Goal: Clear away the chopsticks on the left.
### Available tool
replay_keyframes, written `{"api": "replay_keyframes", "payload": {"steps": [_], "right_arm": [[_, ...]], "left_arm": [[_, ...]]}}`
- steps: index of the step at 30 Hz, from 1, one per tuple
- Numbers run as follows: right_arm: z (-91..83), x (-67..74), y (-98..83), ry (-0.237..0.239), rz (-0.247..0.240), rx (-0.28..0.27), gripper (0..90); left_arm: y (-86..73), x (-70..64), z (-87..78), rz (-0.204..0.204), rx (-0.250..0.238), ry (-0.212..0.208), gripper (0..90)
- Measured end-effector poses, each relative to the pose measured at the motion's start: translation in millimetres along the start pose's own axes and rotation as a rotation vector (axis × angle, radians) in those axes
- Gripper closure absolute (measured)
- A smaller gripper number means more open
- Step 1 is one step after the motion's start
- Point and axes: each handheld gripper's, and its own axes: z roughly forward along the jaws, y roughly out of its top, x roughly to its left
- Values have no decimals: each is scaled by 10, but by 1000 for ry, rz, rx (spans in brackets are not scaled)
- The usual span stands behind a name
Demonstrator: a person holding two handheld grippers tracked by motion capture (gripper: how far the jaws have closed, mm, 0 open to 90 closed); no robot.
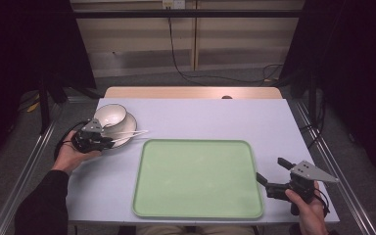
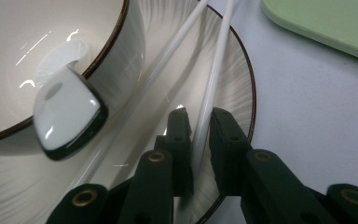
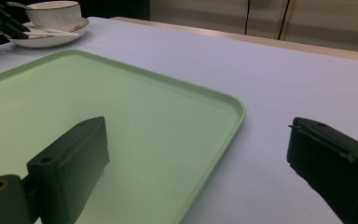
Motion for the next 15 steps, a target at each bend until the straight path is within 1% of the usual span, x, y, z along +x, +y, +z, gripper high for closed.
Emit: {"api": "replay_keyframes", "payload": {"steps": [1,2,3,6,7,8,9,10,11,12,13,14,15], "right_arm": [[2,-2,-1,-1,1,1,52],[2,-2,-1,-1,1,1,52],[1,-3,-1,-2,4,1,52],[-2,-8,0,-5,3,-2,52],[-3,-10,-1,-7,7,-1,50],[-3,-10,-1,-7,7,-1,50],[-2,-10,0,-10,11,-2,49],[-2,-10,0,-10,11,-2,49],[-3,-11,-1,-8,10,-1,50],[-3,-11,-1,-8,10,-1,50],[-2,-11,-1,-7,9,-1,49],[-1,-12,0,-8,10,-1,49],[0,-11,0,-10,12,-3,49]], "left_arm": [[2,-3,5,-5,-4,-4,816],[7,-4,6,-1,-2,-6,816],[15,1,3,5,4,-18,846],[15,-4,5,4,0,-28,849],[15,-7,5,-6,1,-30,849],[15,-7,5,-6,1,-30,850],[9,-14,16,-18,-19,-19,850],[9,-14,16,-18,-19,-19,850],[10,-11,10,-32,-11,-16,850],[10,-11,10,-32,-11,-16,850],[10,-9,8,-41,-16,-23,850],[14,-7,-1,-40,-8,-23,851],[18,-9,-10,-74,-16,-25,851]]}}
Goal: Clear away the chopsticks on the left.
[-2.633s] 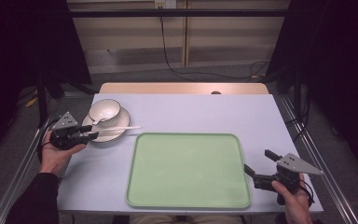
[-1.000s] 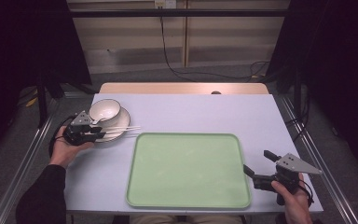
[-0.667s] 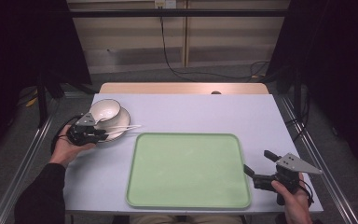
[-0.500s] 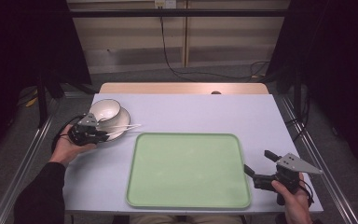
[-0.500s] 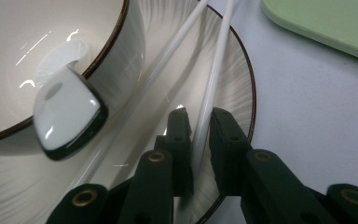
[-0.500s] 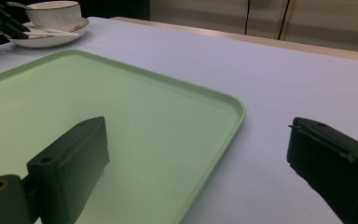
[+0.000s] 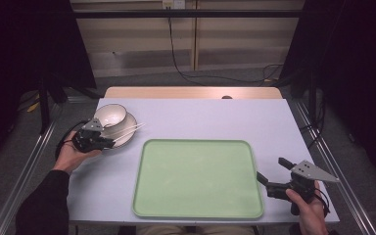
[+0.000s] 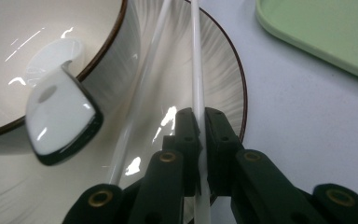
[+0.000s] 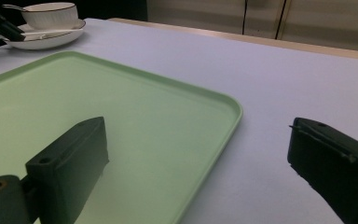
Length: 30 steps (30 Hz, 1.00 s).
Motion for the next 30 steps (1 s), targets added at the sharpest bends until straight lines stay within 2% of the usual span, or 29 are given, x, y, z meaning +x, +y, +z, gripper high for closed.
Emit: {"api": "replay_keyframes", "payload": {"steps": [3,4,5,6,9,10,11,12,15,16,18,19,25,29,30], "right_arm": [[-2,1,0,-2,2,0,50],[0,0,0,-1,0,0,50],[0,0,0,-1,0,0,50],[-2,1,1,-1,3,-1,49],[-2,-1,0,-1,0,-3,50],[-4,-1,1,-1,0,-3,50],[-4,-1,1,-1,0,-3,50],[-6,-1,3,-1,0,-5,50],[-9,1,4,0,4,-4,50],[-9,0,4,0,1,-6,50],[-10,2,5,0,4,-6,50],[-11,3,5,0,5,-5,50],[-13,3,6,-1,7,-6,50],[-14,2,6,-1,4,-8,50],[-16,0,6,1,3,-8,51]], "left_arm": [[6,0,-13,-17,-9,6,851],[7,-3,-21,-47,-21,12,851],[7,-3,-21,-47,-21,12,851],[8,-13,-37,-65,-33,18,851],[5,-20,-68,-74,-44,30,851],[-9,-30,-96,-101,-71,36,851],[-9,-30,-96,-101,-71,36,851],[-31,-39,-122,-129,-99,45,851],[-48,-46,-150,-145,-111,41,851],[-55,-49,-175,-165,-119,29,851],[-62,-61,-199,-176,-137,43,851],[-62,-75,-198,-191,-139,37,851],[-47,-157,-220,-186,-149,34,852],[-39,-200,-264,-201,-154,24,851],[-37,-222,-273,-210,-154,34,851]]}}
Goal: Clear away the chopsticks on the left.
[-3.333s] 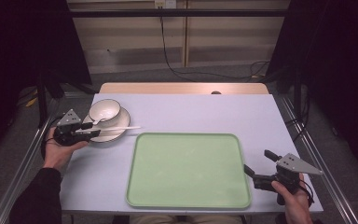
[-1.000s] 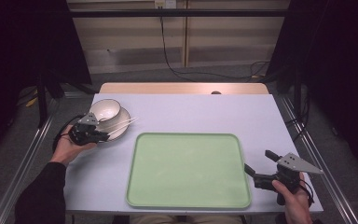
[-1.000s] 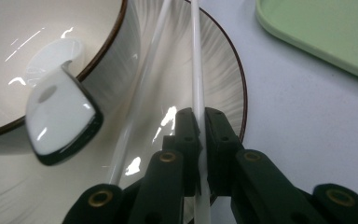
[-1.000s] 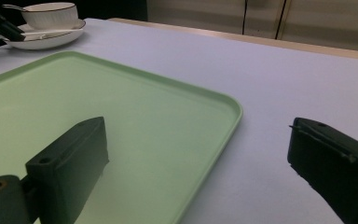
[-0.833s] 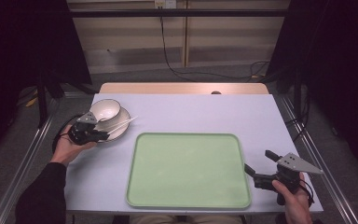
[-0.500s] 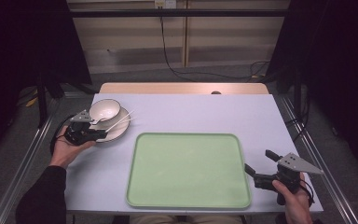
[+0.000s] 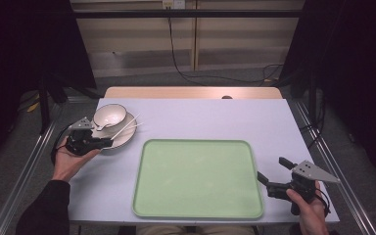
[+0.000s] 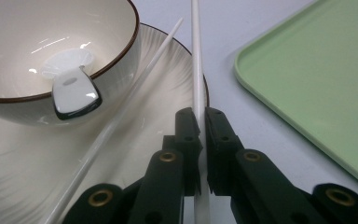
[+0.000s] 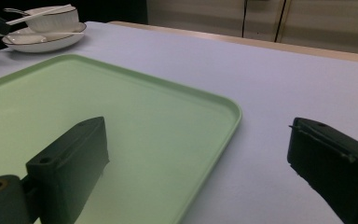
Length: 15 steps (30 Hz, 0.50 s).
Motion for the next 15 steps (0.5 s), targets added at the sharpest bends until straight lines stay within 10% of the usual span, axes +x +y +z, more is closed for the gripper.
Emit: {"api": "replay_keyframes", "payload": {"steps": [15], "right_arm": [[-2,-1,2,-1,-7,-3,52]], "left_arm": [[-66,-170,-169,-23,-49,41,852]]}}
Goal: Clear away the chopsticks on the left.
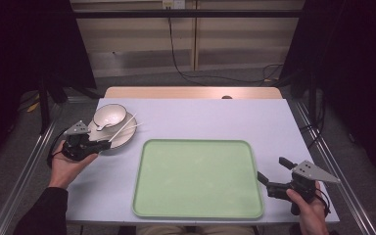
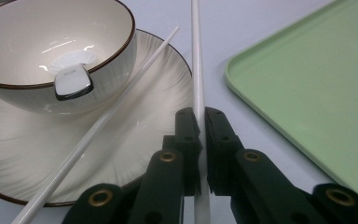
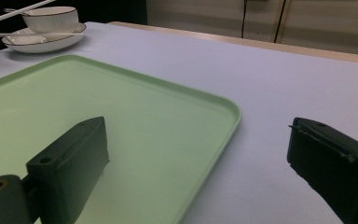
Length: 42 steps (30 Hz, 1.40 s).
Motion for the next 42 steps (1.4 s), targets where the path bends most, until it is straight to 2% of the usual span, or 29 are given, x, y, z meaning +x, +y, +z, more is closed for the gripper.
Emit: {"api": "replay_keyframes", "payload": {"steps": [5,7,9,11,14,15,20,22,24,26,32,33,35,36,42], "right_arm": [[1,3,1,-1,3,-1,52],[0,2,1,0,1,0,52],[0,4,2,-2,2,-1,52],[-1,4,1,0,1,1,53],[0,5,1,0,2,1,53],[0,4,1,-2,3,0,53],[2,1,2,-5,4,1,53],[0,0,1,-4,1,1,53],[-1,0,1,-4,1,1,53],[0,1,2,-7,2,0,53],[-1,1,2,-5,5,-3,53],[-5,1,2,-4,6,-2,53],[-5,2,2,-2,5,-2,53],[-4,2,2,-3,6,-3,53],[-4,3,3,-5,4,-1,53]], "left_arm": [[-28,-89,-85,3,-19,10,852],[-35,-108,-99,-3,-22,2,852],[-54,-139,-139,20,-20,17,852],[-71,-128,-173,32,-29,26,851],[-79,-90,-211,28,-45,35,852],[-82,-93,-244,13,-57,8,852],[-112,-199,-269,0,-56,-13,852],[-133,-291,-274,-9,-57,-22,852],[-134,-324,-275,-18,-55,-16,852],[-128,-415,-272,-40,-51,-17,852],[-126,-569,-214,-63,-50,-14,852],[-141,-609,-192,-81,-52,-11,852],[-154,-650,-191,-89,-55,-10,852],[-165,-668,-185,-114,-64,-22,852],[-210,-776,-165,-123,-58,-18,852]]}}
